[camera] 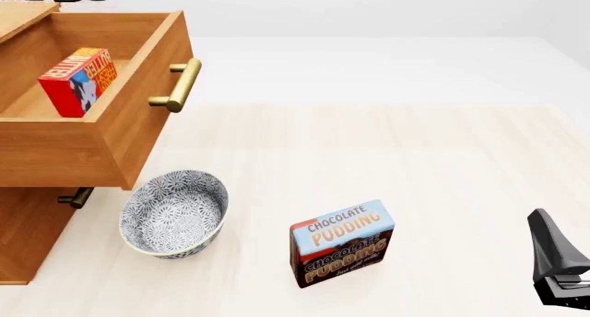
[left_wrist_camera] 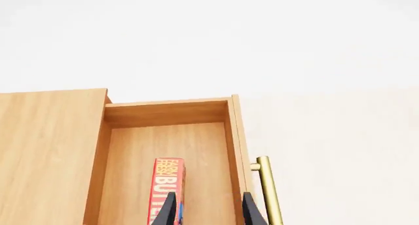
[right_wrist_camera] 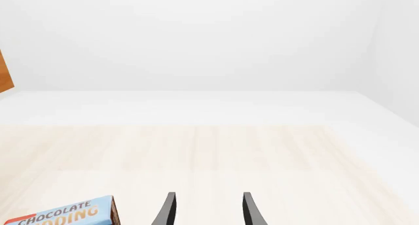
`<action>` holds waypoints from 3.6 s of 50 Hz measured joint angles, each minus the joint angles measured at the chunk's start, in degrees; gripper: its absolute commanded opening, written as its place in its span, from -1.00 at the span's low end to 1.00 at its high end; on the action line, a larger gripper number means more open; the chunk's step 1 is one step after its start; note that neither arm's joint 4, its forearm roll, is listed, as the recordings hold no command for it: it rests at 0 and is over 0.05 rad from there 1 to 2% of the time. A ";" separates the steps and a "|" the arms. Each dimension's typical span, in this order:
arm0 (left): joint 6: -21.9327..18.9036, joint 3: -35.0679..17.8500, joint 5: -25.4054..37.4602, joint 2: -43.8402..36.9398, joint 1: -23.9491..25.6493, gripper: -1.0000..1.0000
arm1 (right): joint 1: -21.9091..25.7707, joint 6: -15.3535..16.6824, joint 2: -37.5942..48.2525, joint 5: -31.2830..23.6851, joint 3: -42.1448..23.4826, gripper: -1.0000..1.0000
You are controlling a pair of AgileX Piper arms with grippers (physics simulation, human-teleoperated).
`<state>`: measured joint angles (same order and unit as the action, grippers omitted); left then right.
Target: Put the butter at the back in the top drawer of the cabinet and close it.
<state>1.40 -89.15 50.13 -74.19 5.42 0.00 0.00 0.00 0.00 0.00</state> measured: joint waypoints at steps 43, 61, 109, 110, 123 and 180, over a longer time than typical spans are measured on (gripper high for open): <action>3.52 -1.72 -7.45 -0.77 19.18 1.00 | 0.00 0.00 0.00 0.00 0.00 1.00; 3.50 0.33 -10.32 -3.58 23.82 1.00 | 0.00 0.00 0.00 0.00 0.00 1.00; 8.48 7.48 -17.87 -12.46 29.22 1.00 | 0.00 0.00 0.00 0.00 0.00 1.00; 8.56 7.56 -17.98 -12.62 29.19 1.00 | 0.00 0.00 0.00 0.00 0.00 1.00; 9.57 8.91 -19.72 -14.45 28.48 1.00 | 0.00 0.00 0.00 0.00 0.00 1.00; 8.47 15.17 -23.29 -14.20 20.34 1.00 | 0.00 0.00 0.00 0.00 0.00 1.00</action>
<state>9.87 -73.98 26.83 -88.39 25.76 0.00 0.00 0.00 0.00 0.00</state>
